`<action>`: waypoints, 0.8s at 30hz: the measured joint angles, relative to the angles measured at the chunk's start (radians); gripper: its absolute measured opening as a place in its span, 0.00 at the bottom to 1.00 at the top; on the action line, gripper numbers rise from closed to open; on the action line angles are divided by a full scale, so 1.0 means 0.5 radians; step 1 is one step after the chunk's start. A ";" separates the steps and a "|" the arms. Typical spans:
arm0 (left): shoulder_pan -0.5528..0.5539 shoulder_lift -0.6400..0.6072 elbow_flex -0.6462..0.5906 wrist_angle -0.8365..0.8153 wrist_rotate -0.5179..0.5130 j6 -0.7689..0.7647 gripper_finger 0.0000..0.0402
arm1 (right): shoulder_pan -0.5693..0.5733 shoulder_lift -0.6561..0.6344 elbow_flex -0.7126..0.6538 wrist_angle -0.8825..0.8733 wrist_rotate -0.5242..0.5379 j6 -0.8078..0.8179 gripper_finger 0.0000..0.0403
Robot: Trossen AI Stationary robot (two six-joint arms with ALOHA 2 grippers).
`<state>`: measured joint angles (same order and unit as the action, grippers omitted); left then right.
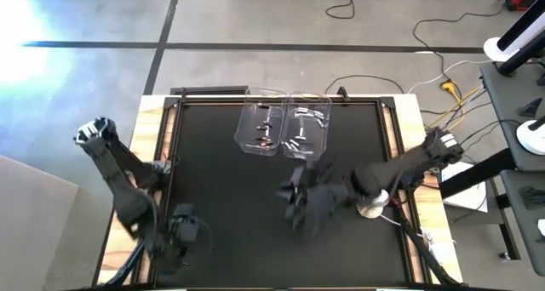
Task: Sort batteries
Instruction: Put the black battery into the left transparent bin
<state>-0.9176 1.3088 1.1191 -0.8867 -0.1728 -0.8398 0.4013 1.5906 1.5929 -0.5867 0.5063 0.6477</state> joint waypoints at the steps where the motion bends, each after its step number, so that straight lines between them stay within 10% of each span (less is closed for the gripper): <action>1: -0.058 0.045 -0.016 -0.005 0.004 -0.066 0.29 | 0.060 0.028 0.000 0.001 0.061 0.062 0.29; 24: -0.537 0.929 -0.099 0.195 0.245 -0.397 0.38 | 0.340 0.503 0.537 -0.250 0.344 0.306 0.44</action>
<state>-1.1858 1.7733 1.0695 -0.7891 -0.0502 -1.0382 0.5714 1.8421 1.8612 -0.7116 0.6782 0.8006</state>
